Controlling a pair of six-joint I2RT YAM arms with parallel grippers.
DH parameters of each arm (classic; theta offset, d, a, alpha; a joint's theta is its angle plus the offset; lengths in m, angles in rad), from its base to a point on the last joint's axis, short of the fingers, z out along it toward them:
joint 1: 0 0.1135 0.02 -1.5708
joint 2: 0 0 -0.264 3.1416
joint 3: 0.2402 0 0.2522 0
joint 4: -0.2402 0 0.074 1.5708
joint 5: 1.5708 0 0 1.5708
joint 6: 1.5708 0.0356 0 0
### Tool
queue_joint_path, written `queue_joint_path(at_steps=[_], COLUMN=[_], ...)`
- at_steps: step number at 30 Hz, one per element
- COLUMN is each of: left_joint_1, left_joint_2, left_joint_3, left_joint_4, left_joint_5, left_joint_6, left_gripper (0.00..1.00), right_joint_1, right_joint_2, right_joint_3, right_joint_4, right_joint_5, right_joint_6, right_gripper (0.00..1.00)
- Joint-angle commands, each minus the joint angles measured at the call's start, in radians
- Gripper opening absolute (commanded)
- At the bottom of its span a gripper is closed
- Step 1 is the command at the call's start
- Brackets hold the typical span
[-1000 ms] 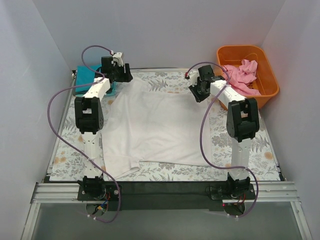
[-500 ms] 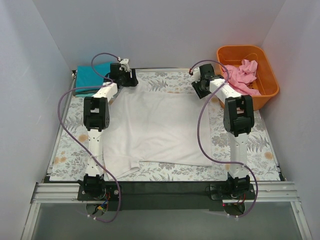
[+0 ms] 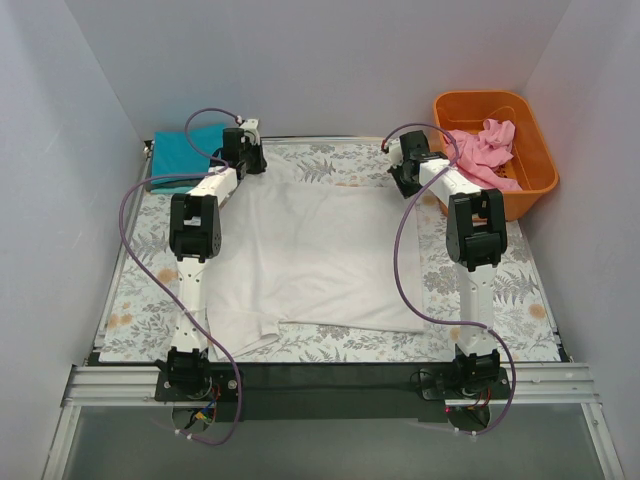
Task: Fold and stack the t-shirts
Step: Flatten the tshirt out
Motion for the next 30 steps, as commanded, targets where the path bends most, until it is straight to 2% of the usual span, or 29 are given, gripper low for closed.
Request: queue_joint_path(at_steps=[1, 7, 11, 15, 20, 21, 22, 23, 24, 27, 30], left_joint_1=[0.004, 0.036, 0.039, 0.039, 0.035, 0.033, 0.030, 0.030, 0.027, 0.027, 0.027], left_joint_2=[-0.016, -0.092, -0.050, -0.014, -0.017, -0.020, -0.019, -0.019, -0.022, -0.026, -0.042], left_joint_3=[0.027, -0.063, -0.004, 0.036, 0.021, 0.015, 0.013, 0.012, 0.010, -0.002, -0.022], left_joint_4=[0.017, 0.175, 0.163, 0.161, 0.163, 0.163, 0.161, 0.163, 0.161, 0.160, 0.163], left_joint_5=[-0.062, -0.140, -0.145, -0.223, -0.102, -0.093, -0.094, -0.094, -0.091, -0.082, -0.068], left_joint_6=[0.014, -0.003, 0.020, 0.029, 0.022, 0.023, 0.026, 0.028, 0.028, 0.017, 0.008], left_gripper=[0.00, 0.00, 0.00, 0.00, 0.00, 0.00, 0.00, 0.00, 0.00, 0.00, 0.00], right_joint_1=[-0.008, -0.017, -0.020, -0.019, -0.012, -0.011, -0.009, -0.011, -0.009, -0.005, -0.008], right_joint_2=[-0.006, -0.012, 0.002, 0.034, 0.023, 0.017, 0.010, -0.004, -0.006, 0.011, 0.060], right_joint_3=[0.003, -0.005, 0.007, 0.055, 0.104, 0.131, 0.133, 0.138, 0.153, 0.161, 0.181], right_joint_4=[0.030, 0.054, 0.091, 0.102, 0.077, 0.049, 0.048, 0.048, 0.048, 0.060, 0.065], right_joint_5=[0.032, 0.087, 0.115, 0.150, 0.056, 0.019, -0.039, -0.060, -0.079, -0.110, -0.106], right_joint_6=[-0.021, -0.076, -0.092, -0.102, -0.055, -0.021, 0.000, 0.020, 0.046, 0.103, 0.151], right_gripper=[0.01, 0.01, 0.01, 0.01, 0.01, 0.17, 0.26, 0.39, 0.43, 0.45, 0.39])
